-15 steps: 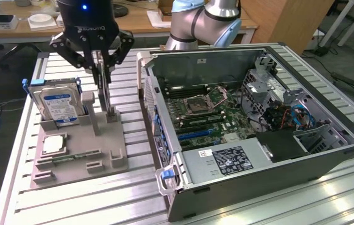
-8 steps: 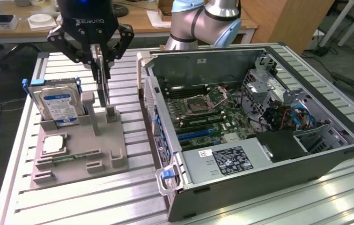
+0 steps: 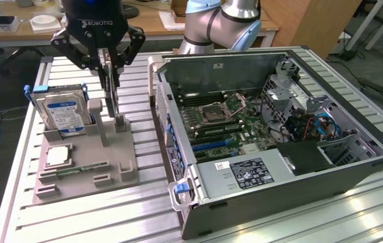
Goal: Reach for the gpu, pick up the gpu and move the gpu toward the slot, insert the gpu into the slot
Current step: 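Pick up the gpu and move the gpu toward the slot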
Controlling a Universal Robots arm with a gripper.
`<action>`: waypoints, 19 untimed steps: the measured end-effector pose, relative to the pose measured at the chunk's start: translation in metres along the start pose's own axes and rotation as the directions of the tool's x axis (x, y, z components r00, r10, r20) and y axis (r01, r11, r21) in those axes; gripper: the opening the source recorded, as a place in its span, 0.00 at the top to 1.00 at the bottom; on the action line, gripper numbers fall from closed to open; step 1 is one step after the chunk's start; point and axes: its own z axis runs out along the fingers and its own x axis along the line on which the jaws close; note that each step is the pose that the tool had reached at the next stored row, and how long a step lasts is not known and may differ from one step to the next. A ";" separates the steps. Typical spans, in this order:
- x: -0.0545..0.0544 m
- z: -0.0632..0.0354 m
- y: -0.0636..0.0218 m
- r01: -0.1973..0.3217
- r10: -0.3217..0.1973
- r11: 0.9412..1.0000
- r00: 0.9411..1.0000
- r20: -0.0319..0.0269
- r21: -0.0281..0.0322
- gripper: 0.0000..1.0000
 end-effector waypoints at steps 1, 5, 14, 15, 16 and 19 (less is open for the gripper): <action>0.000 0.0000 0.0000 0.000 0.000 1.000 1.000 0.000 0.000 0.73; -0.003 0.0001 0.0000 0.000 0.000 1.000 1.000 0.000 0.000 0.73; -0.019 0.0004 0.0000 0.000 0.000 1.000 1.000 0.000 0.000 0.73; -0.020 0.0004 0.0000 0.000 0.000 1.000 1.000 0.000 0.001 0.73; -0.021 0.0005 0.0001 0.000 0.000 1.000 1.000 0.000 0.002 0.73; -0.022 -0.0004 0.0000 0.000 0.000 1.000 1.000 0.000 0.005 0.73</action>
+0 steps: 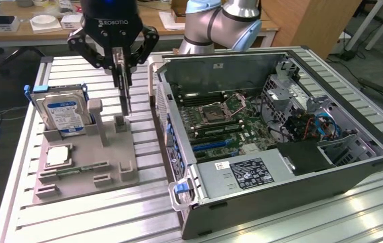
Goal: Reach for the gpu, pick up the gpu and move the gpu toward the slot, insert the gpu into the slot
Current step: 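Pick up the gpu and move the gpu toward the slot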
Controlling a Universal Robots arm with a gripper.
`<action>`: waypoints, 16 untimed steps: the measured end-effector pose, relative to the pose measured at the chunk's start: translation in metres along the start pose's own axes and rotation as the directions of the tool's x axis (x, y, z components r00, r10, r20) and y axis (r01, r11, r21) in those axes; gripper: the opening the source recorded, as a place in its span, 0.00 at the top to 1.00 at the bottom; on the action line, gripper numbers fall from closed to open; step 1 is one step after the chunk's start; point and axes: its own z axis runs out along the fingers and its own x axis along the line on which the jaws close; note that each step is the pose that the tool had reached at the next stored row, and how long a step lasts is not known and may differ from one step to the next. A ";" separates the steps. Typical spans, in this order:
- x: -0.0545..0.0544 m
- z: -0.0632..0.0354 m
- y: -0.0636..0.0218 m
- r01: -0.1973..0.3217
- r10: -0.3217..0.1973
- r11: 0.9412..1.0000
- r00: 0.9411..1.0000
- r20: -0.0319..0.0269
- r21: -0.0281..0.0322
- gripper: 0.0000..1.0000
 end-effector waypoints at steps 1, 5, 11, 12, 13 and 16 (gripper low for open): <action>0.000 -0.0006 0.0000 0.000 0.000 1.000 1.000 0.000 0.001 0.73; -0.001 -0.0041 -0.0001 0.000 0.000 1.000 1.000 0.000 0.003 0.73; -0.006 -0.0059 -0.0001 0.000 0.000 1.000 1.000 0.000 0.004 0.73; -0.008 -0.0058 -0.0001 0.000 0.000 1.000 1.000 0.000 0.004 0.73; -0.010 -0.0058 -0.0001 0.000 0.000 1.000 1.000 0.000 0.004 0.73; -0.016 -0.0057 -0.0001 0.000 0.000 1.000 1.000 0.000 0.004 0.73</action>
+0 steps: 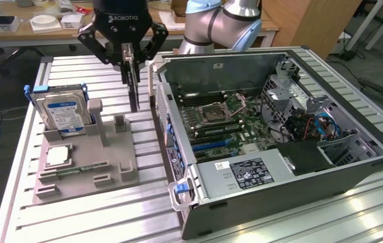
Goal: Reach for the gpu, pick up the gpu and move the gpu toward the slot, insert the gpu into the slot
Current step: 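Pick up the gpu and move the gpu toward the slot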
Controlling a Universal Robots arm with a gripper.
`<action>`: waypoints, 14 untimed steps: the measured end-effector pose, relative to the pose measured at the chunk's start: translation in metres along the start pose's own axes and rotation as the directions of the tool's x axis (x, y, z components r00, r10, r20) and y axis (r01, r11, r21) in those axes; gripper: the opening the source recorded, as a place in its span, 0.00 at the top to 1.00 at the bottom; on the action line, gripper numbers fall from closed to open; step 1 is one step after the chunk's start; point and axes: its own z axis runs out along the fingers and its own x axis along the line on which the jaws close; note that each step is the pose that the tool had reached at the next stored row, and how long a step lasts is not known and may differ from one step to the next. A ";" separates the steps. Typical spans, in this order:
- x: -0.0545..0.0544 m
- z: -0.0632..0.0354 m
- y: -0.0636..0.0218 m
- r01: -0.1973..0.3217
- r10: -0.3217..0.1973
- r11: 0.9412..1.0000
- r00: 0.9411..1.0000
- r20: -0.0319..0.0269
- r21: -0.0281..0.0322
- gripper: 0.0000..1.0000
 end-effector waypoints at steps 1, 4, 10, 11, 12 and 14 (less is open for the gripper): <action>-0.002 0.0000 0.0000 0.000 0.000 1.000 1.000 0.000 0.000 0.73; -0.010 0.0002 0.0000 0.000 0.000 1.000 1.000 0.000 0.000 0.73; -0.027 0.0007 0.0000 0.000 0.000 1.000 1.000 0.000 0.000 0.73; -0.030 0.0008 0.0000 0.000 0.000 1.000 1.000 0.000 0.000 0.73; -0.032 0.0009 0.0000 0.000 0.000 1.000 1.000 0.000 0.000 0.73; -0.037 0.0010 0.0000 0.000 0.000 1.000 1.000 0.000 0.000 0.73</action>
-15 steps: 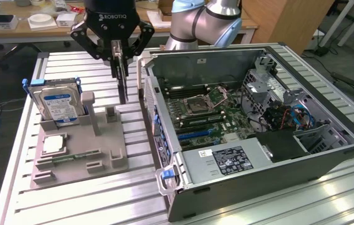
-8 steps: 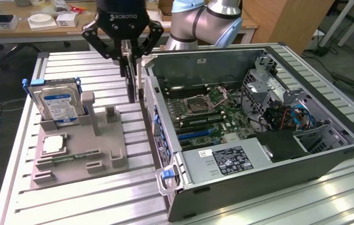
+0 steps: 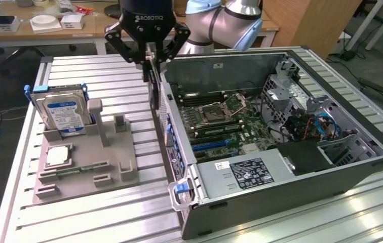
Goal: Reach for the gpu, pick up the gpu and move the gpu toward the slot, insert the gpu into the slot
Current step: 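Pick up the gpu and move the gpu toward the slot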
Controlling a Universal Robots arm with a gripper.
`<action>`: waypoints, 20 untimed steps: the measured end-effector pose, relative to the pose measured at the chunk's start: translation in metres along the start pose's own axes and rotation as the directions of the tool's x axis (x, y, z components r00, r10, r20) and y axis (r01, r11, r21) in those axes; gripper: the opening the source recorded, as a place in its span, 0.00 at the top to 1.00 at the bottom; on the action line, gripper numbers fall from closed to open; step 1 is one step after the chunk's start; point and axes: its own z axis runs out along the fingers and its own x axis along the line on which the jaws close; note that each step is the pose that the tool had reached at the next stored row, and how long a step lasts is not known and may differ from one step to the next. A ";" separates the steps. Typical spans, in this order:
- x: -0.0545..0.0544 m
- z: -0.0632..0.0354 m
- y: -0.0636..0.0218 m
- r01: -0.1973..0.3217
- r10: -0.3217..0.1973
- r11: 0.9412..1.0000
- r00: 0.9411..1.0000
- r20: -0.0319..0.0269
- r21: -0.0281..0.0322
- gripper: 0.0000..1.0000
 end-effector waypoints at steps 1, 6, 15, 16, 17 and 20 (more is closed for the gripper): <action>-0.002 0.0001 0.0000 0.000 0.000 1.000 1.000 0.000 0.000 0.73; -0.015 0.0003 0.0000 0.000 0.000 1.000 1.000 0.000 0.000 0.73; -0.034 0.0007 0.0000 0.000 0.000 1.000 1.000 0.000 0.000 0.73; -0.037 0.0008 0.0000 0.000 0.000 1.000 1.000 0.000 0.000 0.73; -0.039 0.0009 0.0000 0.000 0.000 1.000 1.000 0.000 0.000 0.73; -0.046 0.0010 0.0000 0.000 0.000 1.000 1.000 0.000 0.000 0.73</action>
